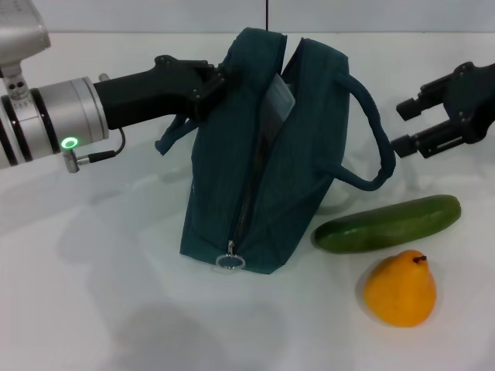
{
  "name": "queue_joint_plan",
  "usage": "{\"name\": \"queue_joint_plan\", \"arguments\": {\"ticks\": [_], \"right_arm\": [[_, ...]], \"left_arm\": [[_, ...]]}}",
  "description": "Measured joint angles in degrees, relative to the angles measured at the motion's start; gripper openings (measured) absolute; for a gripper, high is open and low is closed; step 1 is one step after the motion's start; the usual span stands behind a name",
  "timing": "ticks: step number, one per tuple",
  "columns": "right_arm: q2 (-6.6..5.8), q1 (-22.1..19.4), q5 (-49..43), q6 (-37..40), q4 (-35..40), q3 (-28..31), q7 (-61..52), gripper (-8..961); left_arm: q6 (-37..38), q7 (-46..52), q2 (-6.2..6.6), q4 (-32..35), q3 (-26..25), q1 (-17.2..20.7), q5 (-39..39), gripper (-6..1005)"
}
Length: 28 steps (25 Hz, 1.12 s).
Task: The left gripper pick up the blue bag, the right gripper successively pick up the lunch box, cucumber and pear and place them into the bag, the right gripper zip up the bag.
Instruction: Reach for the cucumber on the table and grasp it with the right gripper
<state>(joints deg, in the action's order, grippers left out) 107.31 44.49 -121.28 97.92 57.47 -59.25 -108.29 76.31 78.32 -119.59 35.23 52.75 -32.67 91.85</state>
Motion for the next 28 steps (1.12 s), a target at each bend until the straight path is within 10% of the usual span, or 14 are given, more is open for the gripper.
{"name": "queue_joint_plan", "arguments": {"ticks": [12,28], "right_arm": [[5.00,3.84,-16.37,-1.48,0.27,-10.50,-0.01,780],[7.50,4.85,-22.19,-4.77,0.30,-19.01,0.24,790]], "left_arm": [[-4.56,-3.12,-0.06,-4.54,0.01,-0.32,-6.07,67],[-5.39,-3.07,-0.03,-5.26,-0.11,0.17,-7.13,69]]}}
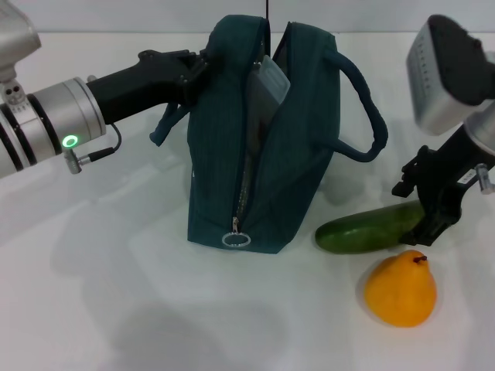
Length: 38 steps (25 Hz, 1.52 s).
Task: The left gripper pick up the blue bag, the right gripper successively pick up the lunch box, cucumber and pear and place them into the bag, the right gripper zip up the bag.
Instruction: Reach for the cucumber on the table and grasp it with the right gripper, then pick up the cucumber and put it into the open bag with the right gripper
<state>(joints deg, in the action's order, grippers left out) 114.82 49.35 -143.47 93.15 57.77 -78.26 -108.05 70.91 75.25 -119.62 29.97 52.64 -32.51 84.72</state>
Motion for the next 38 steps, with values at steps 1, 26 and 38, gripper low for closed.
{"name": "queue_joint_plan", "arguments": {"ticks": [1,26,38], "right_arm": [[0.27,0.01,-0.64,-0.69,0.00,-0.48,-0.15,790],[1.39,0.45,-1.10,-6.29,-2.30,-10.34,-4.68,749],[1.09,-0.32,1.47,-5.71,-2.13,-8.48,-6.45,664]], "left_arm": [[0.00,0.02,0.03,0.00,0.00,0.00,0.00,69],[0.02,0.29,0.10,-0.41,0.34,0.08,0.35,71],[0.49,0.07,0.17,-0.47,0.45,0.62,0.52,72]]}}
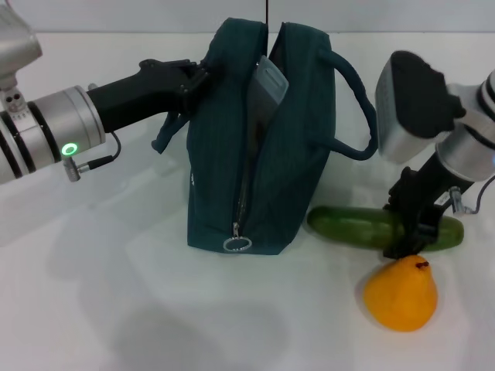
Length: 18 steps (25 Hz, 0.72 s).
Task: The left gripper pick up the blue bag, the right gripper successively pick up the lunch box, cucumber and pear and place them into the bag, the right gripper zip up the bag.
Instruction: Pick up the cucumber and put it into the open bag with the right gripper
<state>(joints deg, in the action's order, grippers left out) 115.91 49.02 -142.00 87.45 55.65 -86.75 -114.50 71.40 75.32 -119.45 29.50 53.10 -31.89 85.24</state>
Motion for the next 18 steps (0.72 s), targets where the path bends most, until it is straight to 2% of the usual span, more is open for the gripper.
{"name": "queue_joint_plan", "arguments": {"ticks": [5,7,10,13,15,18], "right_arm": [[-0.41,-3.82,1.53,2.46,6.04,7.92,1.30,640],[-0.49,-6.08,3.02,5.82,9.15,14.55,3.94,640],[-0.59,-7.10,5.86,11.28,10.19,21.69,8.31,641],[-1.07,-7.57,11.39,20.75,9.96,31.71,14.97,641],[-1.45,-7.59,13.81,24.60,9.74,35.23,16.67,641],[-1.62,-7.91,17.36,26.62,9.71,37.46,17.75,641]], "left_arm": [[0.11,-0.06,0.06,0.48,-0.01,0.97,0.02,72],[0.14,-0.09,0.10,0.50,-0.03,1.10,0.02,73],[0.20,-0.30,0.16,0.61,-0.11,1.42,-0.02,73],[0.22,-1.06,0.16,0.69,-0.22,1.59,-0.33,73],[0.29,-1.39,0.14,0.91,-0.27,1.50,-0.42,73],[0.70,-1.40,0.16,1.88,-0.21,1.76,-0.47,74]]}}
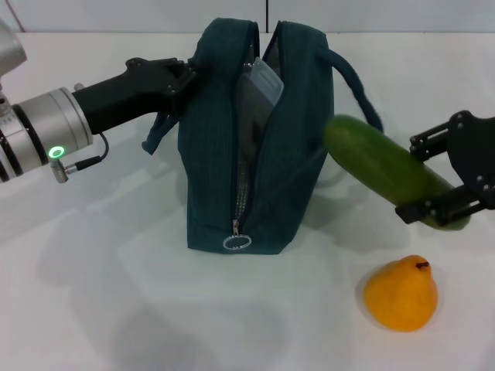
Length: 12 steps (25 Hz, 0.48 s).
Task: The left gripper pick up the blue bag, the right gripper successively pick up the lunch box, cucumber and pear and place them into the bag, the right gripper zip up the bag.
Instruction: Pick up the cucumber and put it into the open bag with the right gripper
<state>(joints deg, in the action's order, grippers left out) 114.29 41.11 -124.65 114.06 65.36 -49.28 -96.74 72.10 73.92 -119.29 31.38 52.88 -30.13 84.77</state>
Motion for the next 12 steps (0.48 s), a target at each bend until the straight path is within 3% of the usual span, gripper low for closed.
{"name": "queue_joint_plan", "arguments": {"ticks": [5,6,7,12], "right_arm": [[1.26,-3.13,11.74,-2.97,-1.36,0.03,4.95,640],[1.54,-4.65,19.82,-6.86,-4.40,-2.30,8.22,640],[1.54,-4.65,19.82,-6.86,-4.40,-2.30,8.22,640],[1.59,-5.43,37.65,-19.73,-15.10,-9.58,16.42,640]], "left_arm": [[1.49,-0.07,-0.02,0.24,0.20,-0.12,0.06,74],[1.91,-0.08,-0.03,0.27,0.20,-0.16,0.07,74],[2.54,-0.11,-0.04,0.37,0.21,-0.15,0.07,74],[5.83,-0.24,-0.06,1.90,0.04,0.63,-0.01,75]]}}
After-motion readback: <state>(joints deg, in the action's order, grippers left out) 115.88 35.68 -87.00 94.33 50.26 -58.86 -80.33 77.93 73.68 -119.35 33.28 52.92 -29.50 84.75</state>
